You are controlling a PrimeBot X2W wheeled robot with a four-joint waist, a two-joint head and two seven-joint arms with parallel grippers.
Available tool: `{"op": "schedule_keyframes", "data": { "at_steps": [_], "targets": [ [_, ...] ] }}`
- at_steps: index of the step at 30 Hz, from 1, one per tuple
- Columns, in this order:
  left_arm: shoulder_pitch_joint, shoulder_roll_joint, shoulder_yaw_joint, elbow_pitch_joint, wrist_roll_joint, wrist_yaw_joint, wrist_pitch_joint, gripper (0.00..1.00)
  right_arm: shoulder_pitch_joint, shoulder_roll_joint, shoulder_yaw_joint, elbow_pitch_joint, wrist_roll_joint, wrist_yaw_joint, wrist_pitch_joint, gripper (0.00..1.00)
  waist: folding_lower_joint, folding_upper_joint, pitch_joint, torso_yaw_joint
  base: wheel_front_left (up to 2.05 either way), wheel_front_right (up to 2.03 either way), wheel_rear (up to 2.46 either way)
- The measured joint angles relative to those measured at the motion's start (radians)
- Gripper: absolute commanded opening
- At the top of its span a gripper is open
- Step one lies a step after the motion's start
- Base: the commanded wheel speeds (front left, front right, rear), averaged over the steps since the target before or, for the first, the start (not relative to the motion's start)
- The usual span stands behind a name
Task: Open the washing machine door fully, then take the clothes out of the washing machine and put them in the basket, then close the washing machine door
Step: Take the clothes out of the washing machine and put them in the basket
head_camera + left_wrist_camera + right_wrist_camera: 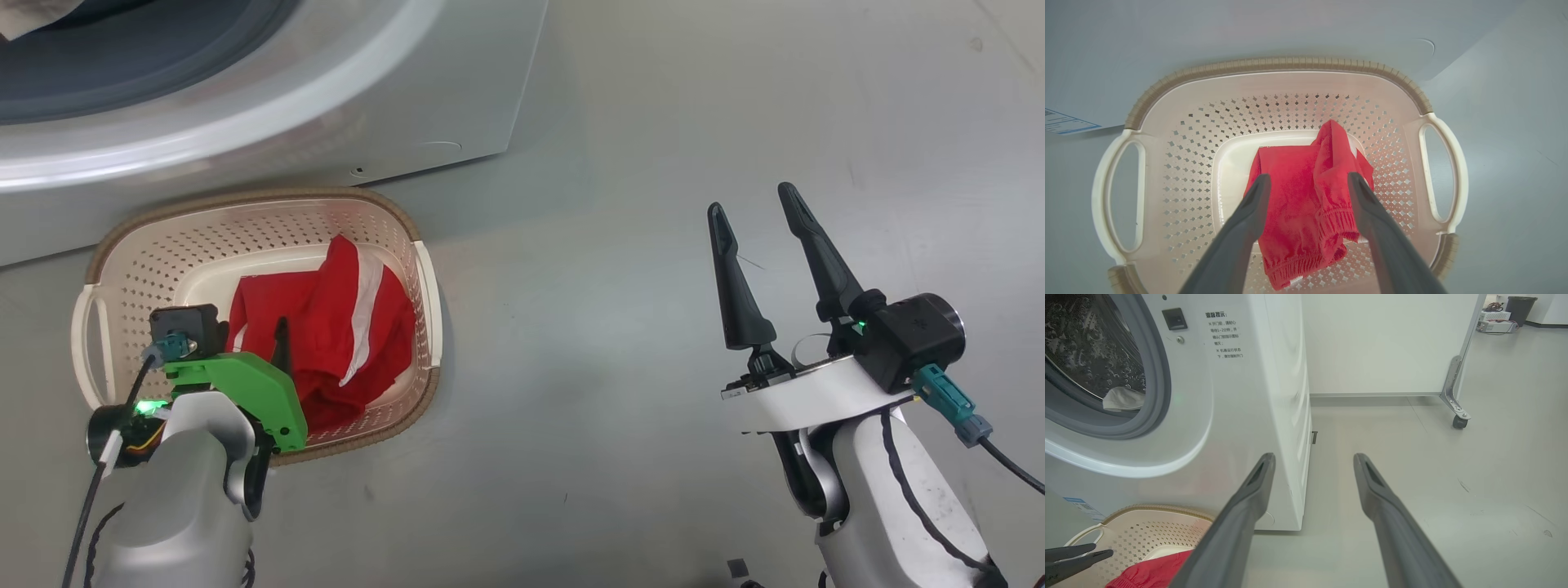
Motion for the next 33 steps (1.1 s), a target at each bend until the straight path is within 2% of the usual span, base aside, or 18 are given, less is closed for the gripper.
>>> {"op": "schedule_keyframes", "data": {
  "at_steps": [12, 27, 33],
  "targets": [
    [0.007, -0.001, 0.002, -0.001, 0.010, -0.021, -0.183, 1.00, 0.005, 0.000, -0.025, 0.035, 0.000, -0.007, 0.000, 1.00, 0.0000, 0.0000, -0.082, 0.035, 0.00, 0.00, 0.00],
    [0.092, -0.002, 0.025, -0.166, 0.022, -0.024, -0.206, 1.00, 0.072, -0.005, -0.063, 0.075, 0.000, -0.016, 0.000, 1.00, 0.0000, 0.0000, -0.223, 0.097, 0.00, 0.00, 0.00],
    [0.134, -0.002, 0.043, -0.278, 0.043, -0.022, -0.206, 1.00, 0.104, -0.010, -0.070, 0.089, -0.001, -0.016, 0.000, 1.00, 0.0000, 0.0000, -0.275, 0.118, 0.00, 0.00, 0.00]
  ]
}}
